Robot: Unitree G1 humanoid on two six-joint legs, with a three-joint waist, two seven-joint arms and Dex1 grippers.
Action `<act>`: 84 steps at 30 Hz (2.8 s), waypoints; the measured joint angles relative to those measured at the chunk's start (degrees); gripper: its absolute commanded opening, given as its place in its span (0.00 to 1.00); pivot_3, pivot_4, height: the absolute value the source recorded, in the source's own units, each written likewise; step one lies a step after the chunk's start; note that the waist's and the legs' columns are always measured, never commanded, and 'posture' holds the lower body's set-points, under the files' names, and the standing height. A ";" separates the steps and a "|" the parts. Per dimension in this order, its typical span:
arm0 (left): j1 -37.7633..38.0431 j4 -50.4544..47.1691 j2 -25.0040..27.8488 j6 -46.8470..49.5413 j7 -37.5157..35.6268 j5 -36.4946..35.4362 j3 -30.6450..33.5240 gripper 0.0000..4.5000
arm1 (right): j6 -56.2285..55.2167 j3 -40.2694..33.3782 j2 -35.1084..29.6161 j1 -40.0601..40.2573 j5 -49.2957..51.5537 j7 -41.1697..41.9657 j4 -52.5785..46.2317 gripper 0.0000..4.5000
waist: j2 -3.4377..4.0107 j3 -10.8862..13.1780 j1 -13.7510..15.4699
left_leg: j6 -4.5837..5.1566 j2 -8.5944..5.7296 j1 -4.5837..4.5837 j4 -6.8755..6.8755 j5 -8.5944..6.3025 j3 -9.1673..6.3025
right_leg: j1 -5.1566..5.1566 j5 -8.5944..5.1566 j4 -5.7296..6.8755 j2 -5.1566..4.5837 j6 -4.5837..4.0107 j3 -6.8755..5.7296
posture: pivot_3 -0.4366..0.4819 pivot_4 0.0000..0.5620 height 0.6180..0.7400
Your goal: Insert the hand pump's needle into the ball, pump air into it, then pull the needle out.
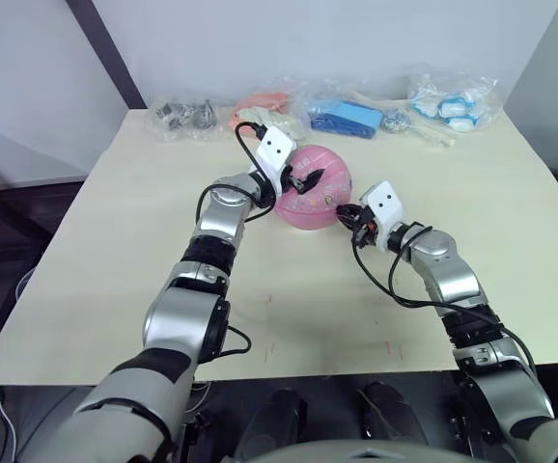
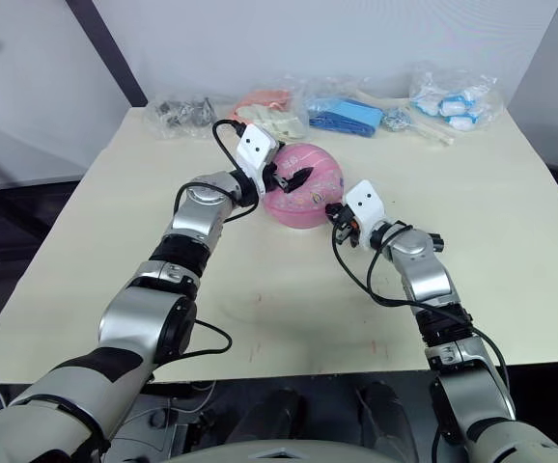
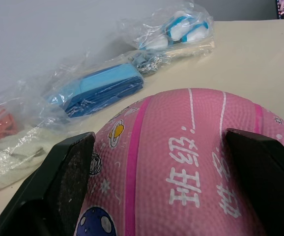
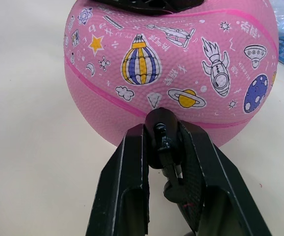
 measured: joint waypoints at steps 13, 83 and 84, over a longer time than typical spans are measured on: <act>-0.24 4.05 -4.50 0.02 3.08 -1.22 1.89 1.00 | 0.92 2.15 -3.58 5.21 -4.53 -2.54 -8.05 0.08 | 0.22 -1.06 1.22 | 0.35 -0.31 0.58 -0.01 -0.20 -0.29 | 0.98 -0.24 -0.56 -0.23 0.37 -0.20 | 0.48 0.27 1.00; -1.00 2.33 -4.03 4.76 -7.72 -8.06 5.50 1.00 | 3.13 -4.25 -8.98 25.98 2.76 -6.48 -30.72 0.08 | -0.33 -0.40 0.79 | 0.58 -0.43 1.63 -1.18 -0.37 -1.03 | 1.93 -1.32 -0.87 -0.80 1.99 -0.78 | 0.48 0.27 1.00; -0.99 1.50 -3.93 5.98 -8.46 -8.86 5.84 1.00 | 3.07 -4.38 -8.97 26.23 2.95 -6.55 -30.72 0.08 | -0.37 -0.28 0.80 | 0.58 -0.44 1.55 -1.18 -0.37 -1.03 | 1.91 -1.32 -0.88 -0.81 1.99 -0.78 | 0.48 0.27 1.00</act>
